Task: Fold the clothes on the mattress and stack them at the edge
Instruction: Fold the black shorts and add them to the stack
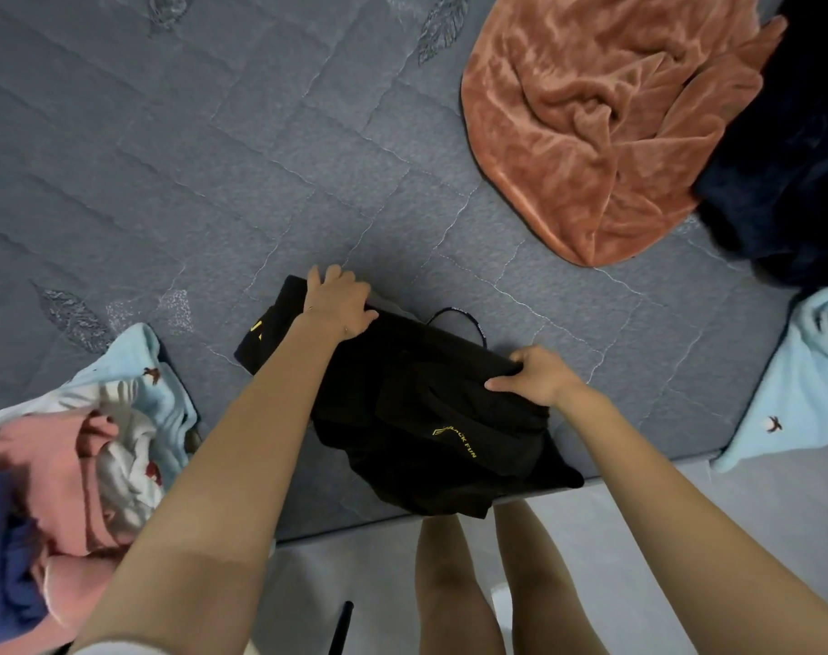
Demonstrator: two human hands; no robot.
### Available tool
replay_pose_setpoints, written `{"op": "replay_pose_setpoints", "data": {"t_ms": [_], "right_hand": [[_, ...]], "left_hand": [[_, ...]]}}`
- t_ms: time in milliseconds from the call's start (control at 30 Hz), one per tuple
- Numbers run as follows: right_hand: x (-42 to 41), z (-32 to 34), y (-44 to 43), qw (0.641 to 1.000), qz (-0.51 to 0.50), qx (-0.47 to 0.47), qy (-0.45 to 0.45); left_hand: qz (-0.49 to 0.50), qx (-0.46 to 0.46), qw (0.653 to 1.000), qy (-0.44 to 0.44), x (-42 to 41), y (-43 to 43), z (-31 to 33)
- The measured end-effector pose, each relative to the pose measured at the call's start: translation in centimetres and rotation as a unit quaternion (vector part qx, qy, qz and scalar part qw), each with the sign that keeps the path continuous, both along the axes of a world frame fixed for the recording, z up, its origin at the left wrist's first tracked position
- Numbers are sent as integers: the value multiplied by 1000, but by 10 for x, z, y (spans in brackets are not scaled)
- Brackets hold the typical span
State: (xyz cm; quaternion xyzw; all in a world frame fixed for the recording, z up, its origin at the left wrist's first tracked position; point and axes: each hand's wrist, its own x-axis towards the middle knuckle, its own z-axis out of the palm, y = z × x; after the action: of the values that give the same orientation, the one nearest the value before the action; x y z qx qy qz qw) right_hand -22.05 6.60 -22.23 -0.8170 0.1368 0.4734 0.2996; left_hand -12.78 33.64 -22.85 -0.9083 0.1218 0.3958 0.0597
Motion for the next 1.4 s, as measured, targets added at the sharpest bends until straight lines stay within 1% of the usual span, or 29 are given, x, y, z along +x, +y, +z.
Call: {"op": "replay_pose_setpoints", "data": {"t_ms": [33,100,133,200,233,300,367,433,533,633,700,833,867,933,1100,1167,1233,1300,1333,1367,1400], "right_hand": [[2,3,0,1000,10,-15,1],[11,12,0,997,15,-64,-36],[17,18,-1,994,9,-85,-68],[30,30,-3,986,-23,-104,-127],[35,37,-4,983,-41,-102,-146],[46,51,-3,980,-57,-91,-166],[55,67,0,982,-51,-73,-169],[62,86,1,982,-32,-54,-175],[70,113,-4,982,5,-42,-184],[72,139,-9,982,29,-35,-181],[71,153,-8,986,47,-47,-155],[67,168,-2,986,97,-93,-93],[65,171,-3,986,96,-101,-87],[64,180,-6,985,83,-117,-92],[71,211,-12,974,12,-151,-168],[77,229,-12,967,-20,-149,-204],[86,247,-13,962,-46,-128,-235],[94,265,-16,963,-46,-104,-245],[97,275,-18,964,-31,-98,-245],[99,284,-19,966,-11,-97,-241],[101,294,-20,967,8,-98,-235]], "left_hand": [[-11,26,1000,7,1,2,5],[-27,91,995,10,-1,10,14],[-21,123,992,7,-4,17,20],[22,168,986,1,-8,35,35],[50,170,984,-6,-10,44,43],[90,145,985,-19,-12,55,56],[103,126,986,-23,-16,61,69],[119,128,985,-9,-19,64,84],[151,141,976,63,-23,68,108],[124,151,975,106,-27,64,133],[110,160,973,126,-33,61,148],[117,160,966,164,-53,61,163],[124,147,969,155,-59,61,166],[148,109,978,102,-66,63,174],[194,60,978,-47,-59,68,218],[211,21,972,-104,-55,73,243],[245,-56,955,-155,-56,80,267],[287,-179,924,-176,-57,86,289],[319,-244,900,-168,-59,89,299],[350,-288,879,-146,-60,91,309],[370,-309,868,-119,-62,93,319]]}}
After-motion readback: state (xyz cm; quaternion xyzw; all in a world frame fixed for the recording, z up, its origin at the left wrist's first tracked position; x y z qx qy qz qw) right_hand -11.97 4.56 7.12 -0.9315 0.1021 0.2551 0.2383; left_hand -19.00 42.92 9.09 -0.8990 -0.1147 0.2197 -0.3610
